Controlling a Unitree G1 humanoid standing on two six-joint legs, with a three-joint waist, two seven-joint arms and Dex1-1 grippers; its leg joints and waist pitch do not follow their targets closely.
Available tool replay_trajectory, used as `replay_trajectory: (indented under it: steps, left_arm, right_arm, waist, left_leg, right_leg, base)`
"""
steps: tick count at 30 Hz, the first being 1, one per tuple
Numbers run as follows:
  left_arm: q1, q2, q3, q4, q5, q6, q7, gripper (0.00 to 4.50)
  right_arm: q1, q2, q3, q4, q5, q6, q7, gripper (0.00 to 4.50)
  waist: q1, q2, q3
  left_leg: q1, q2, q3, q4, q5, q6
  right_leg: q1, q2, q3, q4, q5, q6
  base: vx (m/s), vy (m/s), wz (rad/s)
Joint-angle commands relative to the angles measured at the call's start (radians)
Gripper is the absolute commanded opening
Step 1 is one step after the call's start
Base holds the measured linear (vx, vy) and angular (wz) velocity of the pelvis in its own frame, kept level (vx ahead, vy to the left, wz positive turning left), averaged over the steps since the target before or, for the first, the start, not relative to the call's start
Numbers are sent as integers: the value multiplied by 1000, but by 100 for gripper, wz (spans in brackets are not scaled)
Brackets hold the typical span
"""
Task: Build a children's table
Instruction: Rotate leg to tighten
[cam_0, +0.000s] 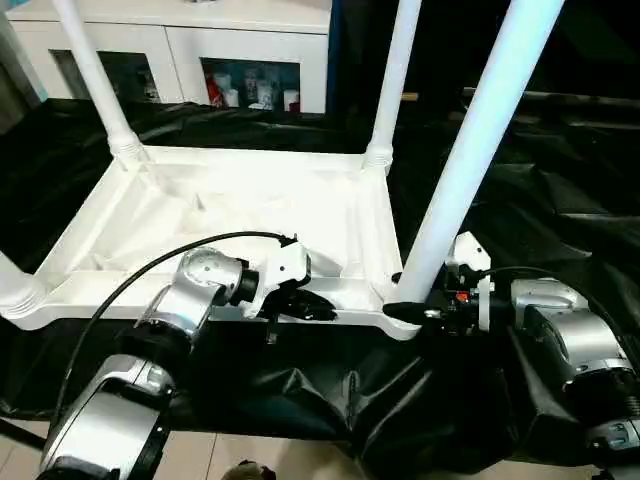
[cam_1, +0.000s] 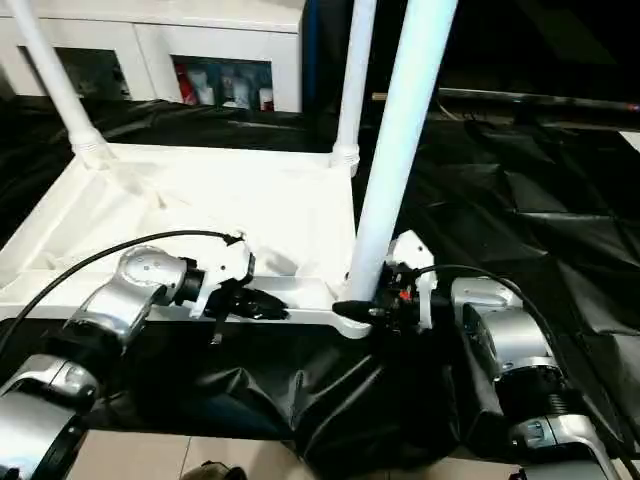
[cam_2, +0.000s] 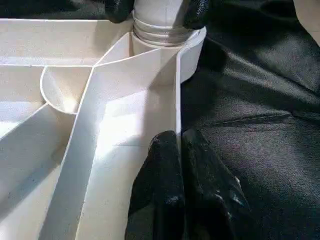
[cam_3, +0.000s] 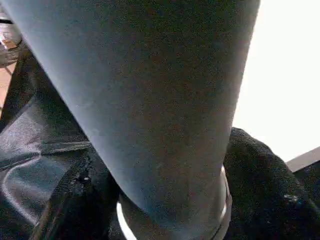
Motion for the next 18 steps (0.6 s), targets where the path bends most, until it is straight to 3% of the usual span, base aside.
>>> replay_trajectory:
  steps: [1,3,6,8,10,12,13,15,18]
  left_arm:
    - [5,-7,4,-30,-33,-1,-19,0]
    - [1,-20,10,-25,-29,-1,16,0]
    - [-22,-63,32,10,-8,4,149,0]
    - [-34,-86,41,27,1,5,213,0]
    - [-77,-156,51,95,28,7,377,0]
    - [-95,-185,50,123,40,9,434,0]
    - [-124,-233,47,168,56,23,523,0]
    - [-152,-278,43,204,68,29,594,0]
    - [-176,-310,49,231,72,37,646,0]
  right_arm:
    - [10,-1,0,-26,-6,6,-4,257]
    - [20,9,-5,-31,-6,12,-28,248]
    - [32,48,-25,-12,-19,12,-145,243]
    - [31,79,-46,16,-31,8,-236,241]
    - [21,177,-125,92,-33,17,-489,240]
    - [16,214,-158,110,-10,22,-549,240]
    - [3,272,-206,140,18,19,-655,240]
    - [-20,320,-235,177,27,13,-757,239]
    - [-40,350,-238,207,-6,-1,-852,239]
  waist:
    - [1,-16,-65]
    - [0,-21,-65]
    - [-2,-21,-63]
    - [-6,-23,-63]
    - [-14,-24,-63]
    - [-18,-27,-63]
    - [-22,-23,-63]
    - [-22,-18,-65]
    - [-22,-20,-67]
  left_leg:
    - [37,63,-32,-72,-239,44]
    - [36,62,-31,-71,-242,43]
    - [36,61,-31,-71,-242,38]
    - [39,60,-34,-72,-263,21]
    - [43,56,-37,-74,-288,-4]
    - [41,54,-40,-76,-291,-8]
    - [44,54,-37,-74,-296,-3]
    - [44,53,-38,-76,-287,-8]
    - [39,50,-38,-75,-265,-3]
  right_leg:
    - [31,-63,34,-71,-205,-245]
    - [32,-63,34,-72,-212,-243]
    - [28,-63,36,-73,-222,-237]
    - [25,-66,37,-80,-276,-221]
    - [20,-65,37,-86,-322,-204]
    - [23,-66,36,-88,-333,-196]
    - [19,-64,39,-91,-321,-191]
    - [21,-64,38,-91,-306,-191]
    - [26,-62,36,-87,-258,-193]
  base:
    - [0,0,0]
    - [0,0,0]
    - [0,0,0]
    - [0,0,0]
    - [0,0,0]
    - [0,0,0]
    - [0,0,0]
    - [0,0,0]
    - [0,0,0]
